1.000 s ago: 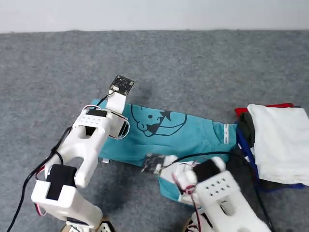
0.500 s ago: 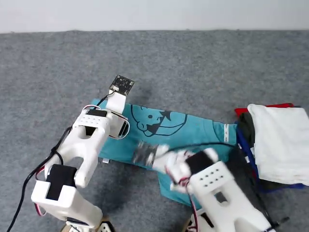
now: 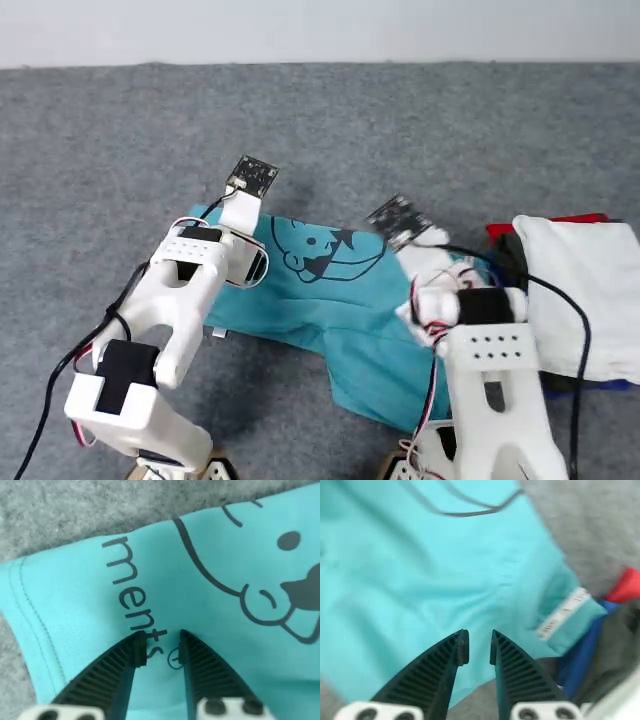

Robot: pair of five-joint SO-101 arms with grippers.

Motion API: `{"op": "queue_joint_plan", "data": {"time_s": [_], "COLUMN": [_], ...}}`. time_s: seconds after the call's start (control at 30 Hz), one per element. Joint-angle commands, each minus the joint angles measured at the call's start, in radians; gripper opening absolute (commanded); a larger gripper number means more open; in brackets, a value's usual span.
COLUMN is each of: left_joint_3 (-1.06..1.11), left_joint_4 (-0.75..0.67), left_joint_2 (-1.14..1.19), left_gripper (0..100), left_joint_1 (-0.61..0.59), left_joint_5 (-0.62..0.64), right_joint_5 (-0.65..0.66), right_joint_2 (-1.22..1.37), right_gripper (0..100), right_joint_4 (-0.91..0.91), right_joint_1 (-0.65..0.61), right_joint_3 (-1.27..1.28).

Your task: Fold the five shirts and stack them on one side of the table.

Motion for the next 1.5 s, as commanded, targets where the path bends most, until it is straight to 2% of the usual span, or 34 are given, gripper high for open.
{"op": "queue_joint_plan", "data": {"time_s": [0.0,0.1,0.2,0.43,0.57,0.8,0.97,1.3,1.47], "left_joint_3": [-0.004,-0.004,-0.035,-0.200,-0.249,-0.248,-0.248,-0.246,-0.246], "left_joint_4": [-0.011,-0.011,-0.011,0.123,0.135,0.132,0.132,0.135,0.135], "left_joint_2": [-0.014,-0.014,-0.014,-0.014,-0.008,-0.003,-0.003,-0.003,-0.003], "left_gripper": [12,12,12,12,12,12,12,12,12], "left_joint_1": [0.005,0.002,-0.023,-0.222,-0.285,-0.287,-0.287,-0.287,-0.287], "left_joint_5": [0.008,0.011,0.063,0.084,0.084,0.084,0.084,0.084,0.084], "right_joint_5": [-0.025,-0.074,-0.103,-0.112,-0.112,-0.107,-0.015,-0.006,0.137], "right_joint_2": [0.085,0.225,0.364,0.622,0.785,0.998,1.110,1.231,1.230], "right_gripper": [8.3,8.4,8.4,8.4,8.4,8.4,8.4,8.0,5.7], "right_joint_4": [-0.124,-0.183,-0.170,-0.018,0.030,0.053,0.044,0.035,0.036], "right_joint_1": [0.107,0.160,0.170,0.143,0.145,0.176,0.182,0.186,0.186], "right_joint_3": [-0.038,-0.054,-0.143,-0.529,-0.695,-0.864,-0.875,-0.924,-0.924]}}
